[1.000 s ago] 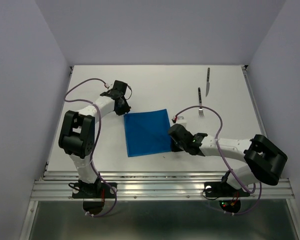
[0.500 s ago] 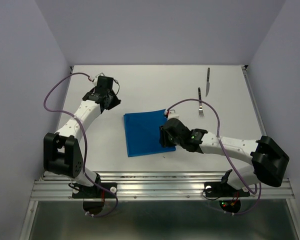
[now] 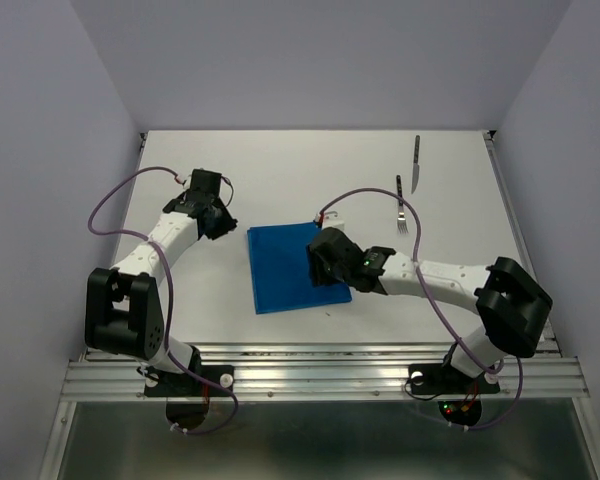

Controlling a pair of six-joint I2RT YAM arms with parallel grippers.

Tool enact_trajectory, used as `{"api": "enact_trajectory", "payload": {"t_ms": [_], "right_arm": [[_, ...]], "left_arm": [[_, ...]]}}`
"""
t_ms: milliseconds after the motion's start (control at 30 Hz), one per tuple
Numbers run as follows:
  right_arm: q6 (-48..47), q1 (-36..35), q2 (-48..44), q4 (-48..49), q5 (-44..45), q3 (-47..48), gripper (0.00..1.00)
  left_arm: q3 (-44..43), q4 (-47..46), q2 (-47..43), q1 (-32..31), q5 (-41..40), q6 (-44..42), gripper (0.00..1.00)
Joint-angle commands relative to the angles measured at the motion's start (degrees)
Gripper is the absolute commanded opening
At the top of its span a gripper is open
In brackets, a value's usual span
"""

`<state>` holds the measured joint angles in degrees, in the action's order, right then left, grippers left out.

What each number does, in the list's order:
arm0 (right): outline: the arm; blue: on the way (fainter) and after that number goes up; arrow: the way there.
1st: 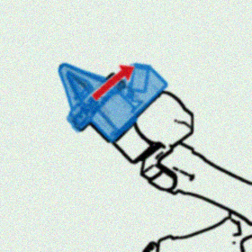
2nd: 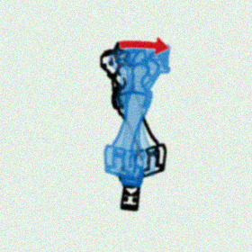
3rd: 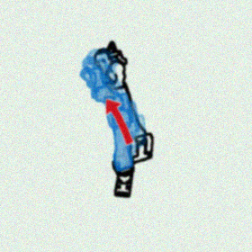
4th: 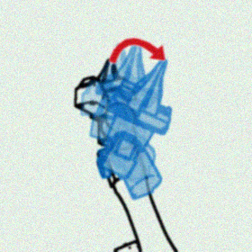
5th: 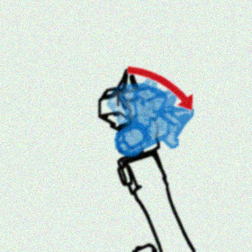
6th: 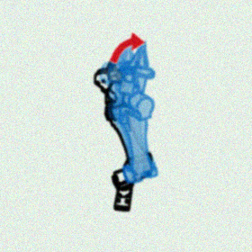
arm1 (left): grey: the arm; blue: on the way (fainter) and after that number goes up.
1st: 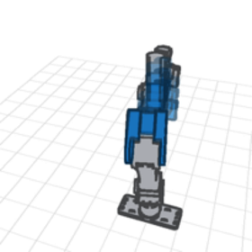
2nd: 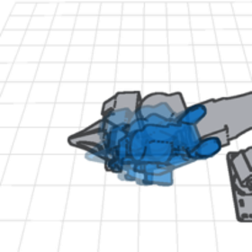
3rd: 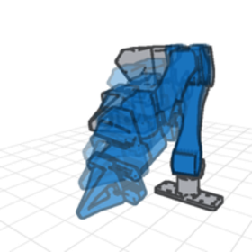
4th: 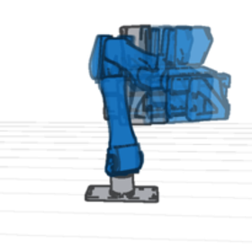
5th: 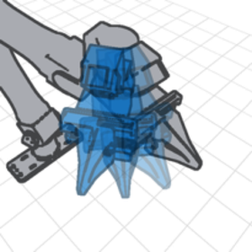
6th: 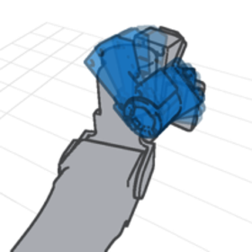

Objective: Fold the napkin into a case and place the utensils inside
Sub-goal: Smooth out the lower triangle-folded napkin at the center of the board.

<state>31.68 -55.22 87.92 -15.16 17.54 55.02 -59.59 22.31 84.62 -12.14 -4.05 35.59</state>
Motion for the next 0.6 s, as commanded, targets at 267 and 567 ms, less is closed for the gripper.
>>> {"api": "enact_trajectory", "payload": {"t_ms": [267, 567], "right_arm": [[-1.71, -1.03, 16.57, -5.23, 1.0, 21.69, 0.53], [-3.64, -1.56, 30.02, -8.57, 4.88, 39.19, 0.6]], "left_arm": [[1.59, -0.51, -4.02, 3.88, 3.44, -0.79, 0.33], [1.76, 1.95, -9.38, 9.41, 6.51, -2.37, 0.33]]}}
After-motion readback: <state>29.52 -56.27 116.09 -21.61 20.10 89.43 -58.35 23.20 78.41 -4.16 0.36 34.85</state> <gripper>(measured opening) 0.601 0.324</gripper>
